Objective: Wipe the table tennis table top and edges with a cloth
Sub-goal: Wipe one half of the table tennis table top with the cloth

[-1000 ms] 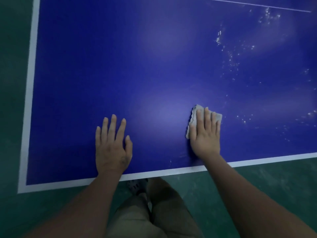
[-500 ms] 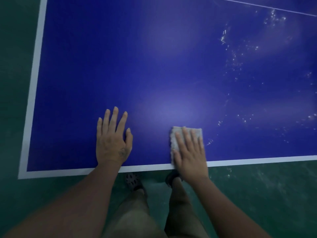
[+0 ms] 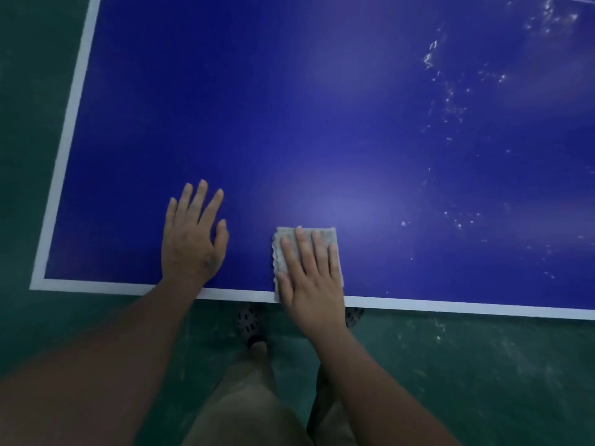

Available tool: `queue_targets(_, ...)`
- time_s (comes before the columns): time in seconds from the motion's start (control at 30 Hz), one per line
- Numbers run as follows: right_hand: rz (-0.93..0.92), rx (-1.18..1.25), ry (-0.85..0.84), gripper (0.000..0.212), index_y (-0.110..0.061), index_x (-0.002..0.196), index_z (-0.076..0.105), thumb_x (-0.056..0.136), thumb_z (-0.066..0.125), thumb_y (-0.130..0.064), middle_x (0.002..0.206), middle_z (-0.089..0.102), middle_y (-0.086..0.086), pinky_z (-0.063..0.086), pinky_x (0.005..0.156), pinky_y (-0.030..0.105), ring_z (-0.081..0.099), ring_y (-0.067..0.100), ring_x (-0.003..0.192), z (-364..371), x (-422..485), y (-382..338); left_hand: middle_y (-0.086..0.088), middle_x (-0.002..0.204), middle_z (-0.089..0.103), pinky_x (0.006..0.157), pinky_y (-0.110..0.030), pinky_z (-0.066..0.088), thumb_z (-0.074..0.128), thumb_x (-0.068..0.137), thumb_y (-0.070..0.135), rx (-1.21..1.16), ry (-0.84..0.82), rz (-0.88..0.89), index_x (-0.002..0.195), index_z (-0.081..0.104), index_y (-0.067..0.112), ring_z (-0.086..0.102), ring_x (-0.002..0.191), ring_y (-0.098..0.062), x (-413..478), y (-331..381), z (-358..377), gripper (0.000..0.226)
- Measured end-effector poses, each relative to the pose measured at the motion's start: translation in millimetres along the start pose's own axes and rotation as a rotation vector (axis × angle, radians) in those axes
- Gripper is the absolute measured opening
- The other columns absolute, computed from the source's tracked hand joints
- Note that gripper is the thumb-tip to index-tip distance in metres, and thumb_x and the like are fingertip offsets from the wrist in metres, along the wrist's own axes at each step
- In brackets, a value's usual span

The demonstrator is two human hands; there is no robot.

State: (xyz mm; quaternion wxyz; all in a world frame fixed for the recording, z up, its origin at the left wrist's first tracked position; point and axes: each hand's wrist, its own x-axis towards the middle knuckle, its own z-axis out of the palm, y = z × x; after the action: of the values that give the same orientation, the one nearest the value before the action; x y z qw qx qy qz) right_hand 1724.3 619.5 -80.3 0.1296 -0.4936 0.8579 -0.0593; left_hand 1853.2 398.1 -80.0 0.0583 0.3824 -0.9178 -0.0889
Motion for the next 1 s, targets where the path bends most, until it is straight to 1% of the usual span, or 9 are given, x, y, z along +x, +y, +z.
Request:
queue_targets(0.1, -0.047, -0.007, -0.001, 0.061, -0.024, 0.171, 0.022, 0.114, 0.027, -0.046, 0.179, 0.011, 0.003, 0.019, 0.131, 0.058, 0.007, 0.029, 0.166, -8.0, -19.7, 57.2, -0.013, 0.174, 0.034, 0.134, -0.056, 0.018, 0.039, 0.111, 0.036, -0.008, 0.015, -0.037, 0.164, 0.044, 0.013, 0.024, 0.164, -0.033, 0.7, 8.5, 0.5, 0.058)
queue_targets(0.2, 0.069, -0.039, 0.032, 0.061, -0.023, 0.170, 0.027, 0.112, 0.033, -0.044, 0.179, 0.015, 0.004, 0.021, 0.129, 0.060, 0.011, 0.029, 0.166, -23.1, -34.6, 131.2, -0.013, 0.173, 0.036, 0.135, -0.054, 0.017, 0.040, 0.113, 0.036, -0.113, 0.046, -0.146, 0.165, 0.039, 0.007, 0.025, 0.164, -0.031, 8.6, 43.2, -1.0, 0.060)
queue_targets(0.33, 0.286, -0.050, -0.010, 0.065, -0.021, 0.172, 0.008, 0.113, 0.022, -0.044, 0.180, 0.000, 0.005, 0.011, 0.132, 0.060, -0.004, 0.029, 0.166, -41.4, -36.0, 208.6, -0.010, 0.176, 0.030, 0.136, -0.050, 0.016, 0.045, 0.113, 0.035, -0.205, 0.065, -0.069, 0.168, 0.031, 0.007, 0.022, 0.166, -0.026, 30.2, 117.6, 14.3, 0.063)
queue_targets(0.4, 0.367, -0.050, -0.010, 0.066, -0.021, 0.172, 0.004, 0.113, 0.016, -0.048, 0.180, -0.003, 0.007, 0.008, 0.132, 0.061, -0.007, 0.030, 0.166, -44.7, -28.1, 216.0, -0.009, 0.177, 0.028, 0.135, -0.051, 0.016, 0.041, 0.115, 0.038, -0.198, 0.040, -0.027, 0.168, 0.031, 0.008, 0.020, 0.166, -0.026, 46.6, 156.1, 27.9, 0.062)
queue_targets(0.47, 0.352, -0.054, -0.013, 0.067, -0.019, 0.172, 0.003, 0.113, 0.016, -0.048, 0.180, -0.003, 0.009, 0.006, 0.132, 0.061, -0.007, 0.033, 0.166, -42.3, -19.8, 201.7, -0.006, 0.180, 0.021, 0.135, -0.052, 0.015, 0.033, 0.116, 0.046, -0.116, 0.002, -0.025, 0.171, 0.026, 0.012, 0.013, 0.168, -0.025, 60.3, 184.7, 39.3, 0.065)
queue_targets(0.6, 0.151, -0.020, -0.008, 0.066, -0.020, 0.172, 0.012, 0.113, 0.032, -0.043, 0.180, 0.002, 0.009, 0.010, 0.132, 0.060, -0.004, 0.034, 0.166, -28.9, -12.6, 142.5, -0.004, 0.182, 0.012, 0.136, -0.052, 0.009, 0.027, 0.114, 0.056, 0.029, -0.025, -0.018, 0.172, 0.022, 0.018, 0.005, 0.169, -0.025, 66.6, 193.7, 52.6, 0.070)
queue_targets(0.7, 0.018, 0.006, -0.019, 0.066, -0.022, 0.172, 0.014, 0.113, 0.033, -0.044, 0.180, 0.004, 0.006, 0.010, 0.133, 0.057, -0.001, 0.030, 0.166, -26.3, -20.1, 129.5, -0.003, 0.182, 0.012, 0.136, -0.051, 0.009, 0.030, 0.114, 0.055, 0.038, -0.027, -0.027, 0.172, 0.022, 0.019, 0.004, 0.169, -0.024, 66.6, 192.4, 52.2, 0.069)
queue_targets(0.8, 0.007, -0.006, -0.004, 0.064, -0.025, 0.171, 0.020, 0.112, 0.035, -0.045, 0.180, 0.008, 0.003, 0.014, 0.133, 0.057, 0.004, 0.029, 0.166, -32.2, -32.4, 167.4, -0.002, 0.182, 0.012, 0.136, -0.051, 0.008, 0.032, 0.114, 0.053, 0.040, -0.047, -0.044, 0.172, 0.022, 0.020, 0.002, 0.169, -0.022, 69.0, 195.7, 51.3, 0.068)
queue_targets(1.0, 0.251, -0.081, -0.058, 0.067, -0.018, 0.171, 0.017, 0.111, 0.029, -0.045, 0.180, 0.004, 0.007, 0.018, 0.129, 0.065, 0.003, 0.034, 0.166, -48.3, -79.1, 262.1, -0.005, 0.181, 0.017, 0.136, -0.052, 0.010, 0.037, 0.114, 0.049, 0.017, -0.017, -0.031, 0.171, 0.028, 0.017, 0.008, 0.168, -0.025, 69.6, 193.8, 51.3, 0.066)
